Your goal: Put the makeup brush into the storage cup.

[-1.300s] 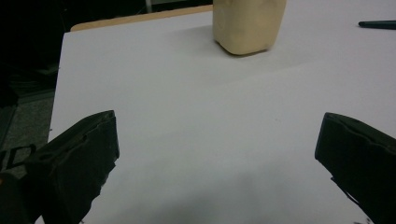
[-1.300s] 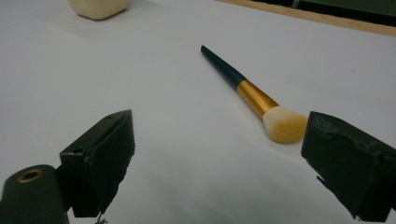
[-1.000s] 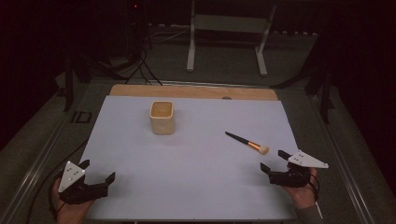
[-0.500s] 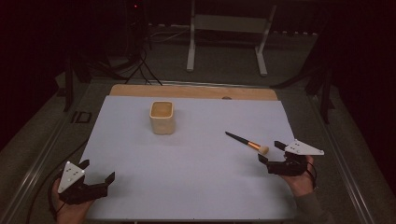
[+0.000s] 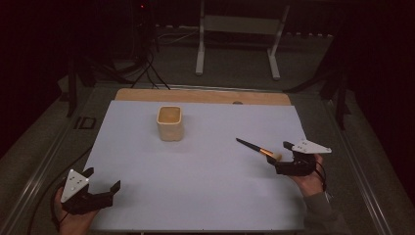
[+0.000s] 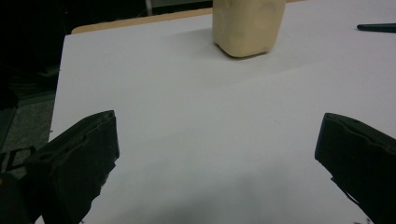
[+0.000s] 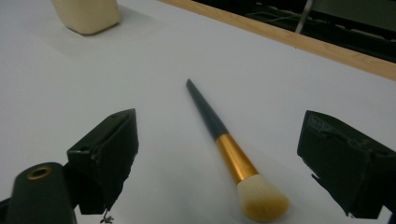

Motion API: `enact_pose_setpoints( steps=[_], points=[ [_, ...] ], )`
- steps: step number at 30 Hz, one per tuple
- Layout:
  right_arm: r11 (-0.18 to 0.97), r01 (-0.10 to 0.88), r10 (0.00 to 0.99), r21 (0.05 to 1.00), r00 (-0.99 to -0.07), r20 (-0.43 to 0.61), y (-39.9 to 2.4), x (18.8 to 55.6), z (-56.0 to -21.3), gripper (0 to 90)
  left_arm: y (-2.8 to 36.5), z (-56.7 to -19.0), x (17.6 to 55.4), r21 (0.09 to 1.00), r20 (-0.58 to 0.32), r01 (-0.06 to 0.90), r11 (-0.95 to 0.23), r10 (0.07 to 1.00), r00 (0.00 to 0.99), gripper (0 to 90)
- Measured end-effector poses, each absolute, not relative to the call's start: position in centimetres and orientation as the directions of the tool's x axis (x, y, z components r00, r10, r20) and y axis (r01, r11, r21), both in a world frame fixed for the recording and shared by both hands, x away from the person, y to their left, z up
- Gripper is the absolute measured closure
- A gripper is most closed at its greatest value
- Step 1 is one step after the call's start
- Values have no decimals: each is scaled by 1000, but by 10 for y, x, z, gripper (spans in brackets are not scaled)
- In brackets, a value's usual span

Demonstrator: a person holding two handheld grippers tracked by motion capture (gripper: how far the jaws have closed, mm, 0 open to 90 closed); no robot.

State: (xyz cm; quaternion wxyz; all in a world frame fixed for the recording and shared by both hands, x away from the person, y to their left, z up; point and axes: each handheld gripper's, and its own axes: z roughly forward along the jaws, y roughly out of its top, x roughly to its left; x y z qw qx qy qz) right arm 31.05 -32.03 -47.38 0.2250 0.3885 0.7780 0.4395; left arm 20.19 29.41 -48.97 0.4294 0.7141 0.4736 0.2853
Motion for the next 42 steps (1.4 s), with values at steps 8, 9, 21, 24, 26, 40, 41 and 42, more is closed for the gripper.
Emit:
enact_pose_setpoints(
  steps=[8,9,21,24,26,40,41,42],
  points=[
    [335,405,799,851,-601,-28,-322,324,-468,122,294,-490,202,884,-1,431,-182,920,391,9],
    [346,400,798,849,-602,-41,-321,328,-464,122,294,-490,202,883,0,431,-183,921,391,9],
    [365,411,781,835,-624,-34,-324,352,-458,115,294,-490,202,884,0,430,-183,919,393,9],
    [367,414,781,833,-624,-34,-324,355,-459,114,294,-490,202,884,0,430,-184,919,393,9],
    [367,417,780,831,-625,-31,-324,358,-459,114,293,-490,202,884,0,430,-184,919,393,9],
    [406,440,768,801,-639,-39,-322,374,-456,115,293,-490,202,884,0,429,-186,918,398,9],
    [411,441,765,798,-642,-39,-322,374,-456,115,293,-490,202,884,0,429,-186,917,398,9],
    [416,444,764,794,-644,-40,-322,375,-456,115,293,-490,202,884,0,430,-186,918,398,9]
  ],
)
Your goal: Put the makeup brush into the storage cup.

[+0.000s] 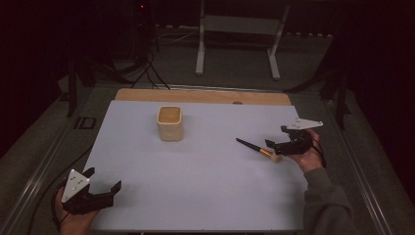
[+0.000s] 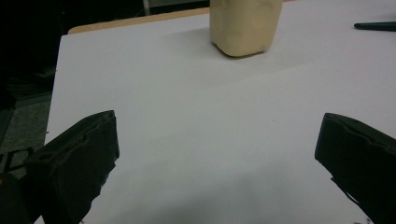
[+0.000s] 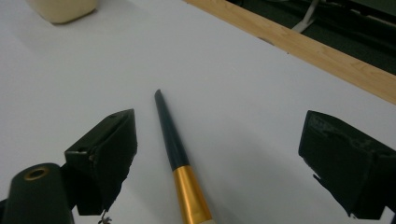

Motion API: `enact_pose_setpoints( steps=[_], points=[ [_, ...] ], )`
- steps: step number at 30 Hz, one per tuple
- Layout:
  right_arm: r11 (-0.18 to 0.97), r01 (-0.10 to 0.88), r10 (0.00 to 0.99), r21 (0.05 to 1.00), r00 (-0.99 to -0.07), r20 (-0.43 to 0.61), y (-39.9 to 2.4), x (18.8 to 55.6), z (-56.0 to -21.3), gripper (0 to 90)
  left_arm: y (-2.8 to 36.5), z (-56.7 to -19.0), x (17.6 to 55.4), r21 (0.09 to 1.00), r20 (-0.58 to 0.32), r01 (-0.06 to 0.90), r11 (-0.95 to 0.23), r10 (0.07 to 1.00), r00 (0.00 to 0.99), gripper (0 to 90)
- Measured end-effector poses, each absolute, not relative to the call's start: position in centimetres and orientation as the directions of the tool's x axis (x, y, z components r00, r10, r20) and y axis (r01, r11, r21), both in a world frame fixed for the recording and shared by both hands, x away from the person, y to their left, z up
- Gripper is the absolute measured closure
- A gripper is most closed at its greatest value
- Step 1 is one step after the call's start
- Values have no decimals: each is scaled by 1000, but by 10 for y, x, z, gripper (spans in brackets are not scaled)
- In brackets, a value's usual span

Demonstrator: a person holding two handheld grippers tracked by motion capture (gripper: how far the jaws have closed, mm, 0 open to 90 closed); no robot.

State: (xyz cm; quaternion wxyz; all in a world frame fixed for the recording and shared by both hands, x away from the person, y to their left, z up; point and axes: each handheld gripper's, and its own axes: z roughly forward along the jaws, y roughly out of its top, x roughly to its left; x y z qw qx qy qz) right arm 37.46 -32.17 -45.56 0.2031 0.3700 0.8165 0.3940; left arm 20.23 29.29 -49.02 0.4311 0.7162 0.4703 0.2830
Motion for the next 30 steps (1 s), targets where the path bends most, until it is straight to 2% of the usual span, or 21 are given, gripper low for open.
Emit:
enact_pose_setpoints(
  steps=[10,23,30],
  points=[
    [479,454,737,752,-672,-64,-318,378,-456,138,293,-490,202,882,0,431,-188,917,400,9],
    [633,458,664,624,-735,-135,-303,389,-454,175,293,-491,202,883,-2,431,-187,916,401,9],
    [676,467,641,571,-755,-141,-298,395,-456,209,293,-491,203,881,-2,433,-189,915,404,9]
  ],
)
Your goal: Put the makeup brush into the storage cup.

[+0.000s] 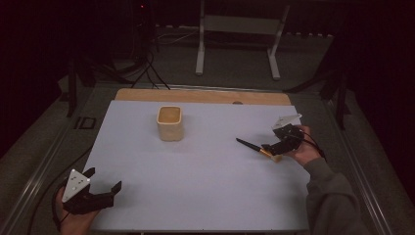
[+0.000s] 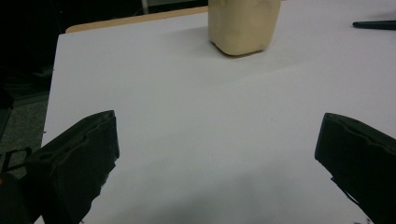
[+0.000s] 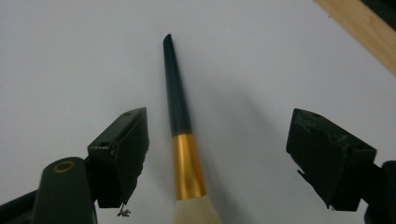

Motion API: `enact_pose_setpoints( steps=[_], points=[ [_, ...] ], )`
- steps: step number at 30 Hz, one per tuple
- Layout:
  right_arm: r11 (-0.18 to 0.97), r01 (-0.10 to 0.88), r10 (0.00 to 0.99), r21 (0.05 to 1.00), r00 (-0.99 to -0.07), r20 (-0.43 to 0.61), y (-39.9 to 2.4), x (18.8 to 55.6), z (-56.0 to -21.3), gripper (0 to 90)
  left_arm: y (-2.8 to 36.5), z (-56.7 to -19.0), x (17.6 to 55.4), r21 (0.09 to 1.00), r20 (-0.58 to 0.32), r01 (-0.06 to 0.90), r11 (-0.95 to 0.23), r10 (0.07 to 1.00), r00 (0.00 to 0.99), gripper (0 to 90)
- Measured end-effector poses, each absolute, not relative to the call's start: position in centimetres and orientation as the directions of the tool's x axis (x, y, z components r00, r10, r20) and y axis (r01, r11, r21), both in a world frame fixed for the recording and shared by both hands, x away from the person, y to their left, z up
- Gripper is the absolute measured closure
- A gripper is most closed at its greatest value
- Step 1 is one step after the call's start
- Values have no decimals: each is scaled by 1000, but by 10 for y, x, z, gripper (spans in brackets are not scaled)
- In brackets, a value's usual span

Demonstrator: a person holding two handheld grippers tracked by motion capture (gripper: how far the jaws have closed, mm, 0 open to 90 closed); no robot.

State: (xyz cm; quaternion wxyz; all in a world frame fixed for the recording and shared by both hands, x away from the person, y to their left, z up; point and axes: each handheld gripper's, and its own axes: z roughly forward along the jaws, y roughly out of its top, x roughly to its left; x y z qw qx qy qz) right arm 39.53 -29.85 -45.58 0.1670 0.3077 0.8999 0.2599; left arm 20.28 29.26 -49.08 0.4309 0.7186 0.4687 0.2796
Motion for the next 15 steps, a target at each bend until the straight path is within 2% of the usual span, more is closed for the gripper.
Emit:
enact_pose_setpoints(
  steps=[15],
  points=[
    [729,506,600,461,-796,-76,-291,409,-465,270,292,-491,203,879,-4,436,-192,912,410,9]
  ],
)
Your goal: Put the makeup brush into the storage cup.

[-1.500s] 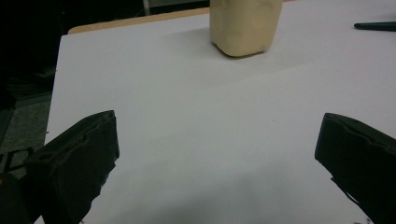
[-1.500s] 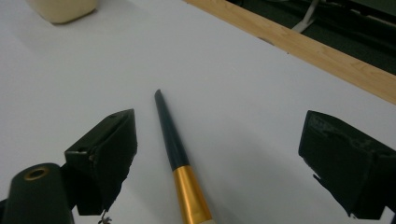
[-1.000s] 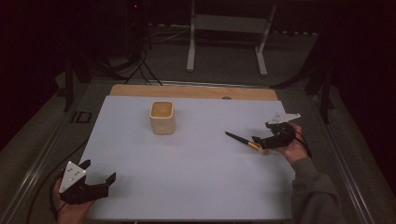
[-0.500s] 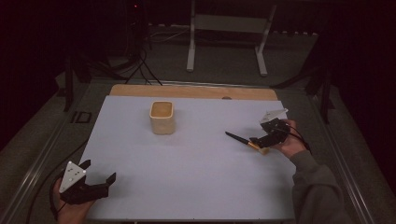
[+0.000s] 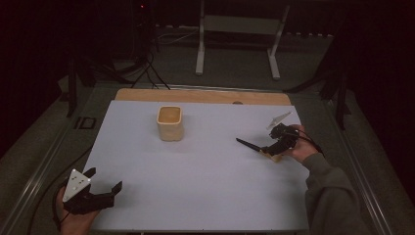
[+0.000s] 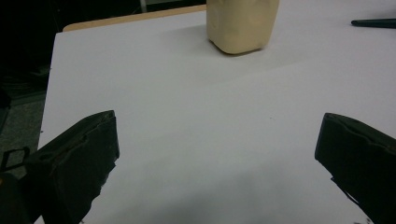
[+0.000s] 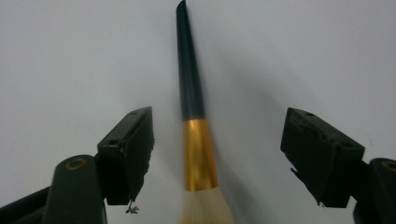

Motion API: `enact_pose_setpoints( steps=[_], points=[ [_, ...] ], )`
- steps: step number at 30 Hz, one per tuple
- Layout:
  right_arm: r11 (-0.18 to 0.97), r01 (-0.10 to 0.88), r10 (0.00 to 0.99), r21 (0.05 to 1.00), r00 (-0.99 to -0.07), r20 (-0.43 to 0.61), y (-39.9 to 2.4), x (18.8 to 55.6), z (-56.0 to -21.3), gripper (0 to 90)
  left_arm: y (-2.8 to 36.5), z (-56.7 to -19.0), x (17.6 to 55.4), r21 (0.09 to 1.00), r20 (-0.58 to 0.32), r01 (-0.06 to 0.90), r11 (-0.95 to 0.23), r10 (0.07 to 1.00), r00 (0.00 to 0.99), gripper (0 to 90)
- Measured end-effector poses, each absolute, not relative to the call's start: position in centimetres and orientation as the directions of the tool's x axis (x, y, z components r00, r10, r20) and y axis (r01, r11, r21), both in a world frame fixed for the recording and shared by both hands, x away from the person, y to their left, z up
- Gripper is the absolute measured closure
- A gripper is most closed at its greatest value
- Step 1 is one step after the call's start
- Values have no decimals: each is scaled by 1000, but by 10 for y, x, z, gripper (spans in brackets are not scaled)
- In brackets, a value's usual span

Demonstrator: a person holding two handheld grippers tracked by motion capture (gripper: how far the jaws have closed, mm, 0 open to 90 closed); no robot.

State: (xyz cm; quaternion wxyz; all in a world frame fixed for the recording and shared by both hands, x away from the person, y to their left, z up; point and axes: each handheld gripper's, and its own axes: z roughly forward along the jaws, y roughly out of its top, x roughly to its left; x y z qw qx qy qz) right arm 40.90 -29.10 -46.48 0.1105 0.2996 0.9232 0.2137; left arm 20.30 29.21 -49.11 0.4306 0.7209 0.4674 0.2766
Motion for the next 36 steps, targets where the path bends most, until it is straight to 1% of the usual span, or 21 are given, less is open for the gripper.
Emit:
enact_pose_setpoints(
  steps=[2,6,7,12,19,22,26,28,29,33,36],
  points=[
    [732,513,600,448,-797,-67,-289,412,-467,307,292,-491,203,879,-3,436,-193,912,410,9],
    [733,517,601,441,-797,-65,-288,414,-469,318,292,-491,203,879,-4,436,-193,912,411,9],
    [736,517,601,437,-796,-73,-287,415,-470,333,292,-491,203,879,-4,436,-193,912,411,9],
    [735,521,603,434,-795,-68,-287,418,-472,342,291,-491,203,878,-4,437,-194,911,412,9],
    [749,530,597,397,-800,-60,-282,421,-482,344,291,-491,203,878,-3,437,-195,910,414,9],
    [760,529,589,377,-806,-56,-279,422,-486,378,292,-491,203,878,-3,437,-196,910,414,9],
    [775,529,576,346,-817,-40,-277,424,-491,500,292,-491,203,878,-4,437,-195,910,415,9],
    [783,531,568,323,-823,-25,-275,424,-494,595,291,-491,203,877,-4,438,-197,910,415,9],
    [793,525,558,309,-830,-22,-274,424,-495,627,291,-491,203,877,-3,438,-197,910,416,9],
    [804,522,549,284,-835,-21,-270,424,-497,716,291,-491,204,876,-1,439,-200,909,417,9],
    [814,515,543,268,-839,-36,-267,423,-497,728,291,-491,204,875,0,440,-203,908,418,9]
  ],
)
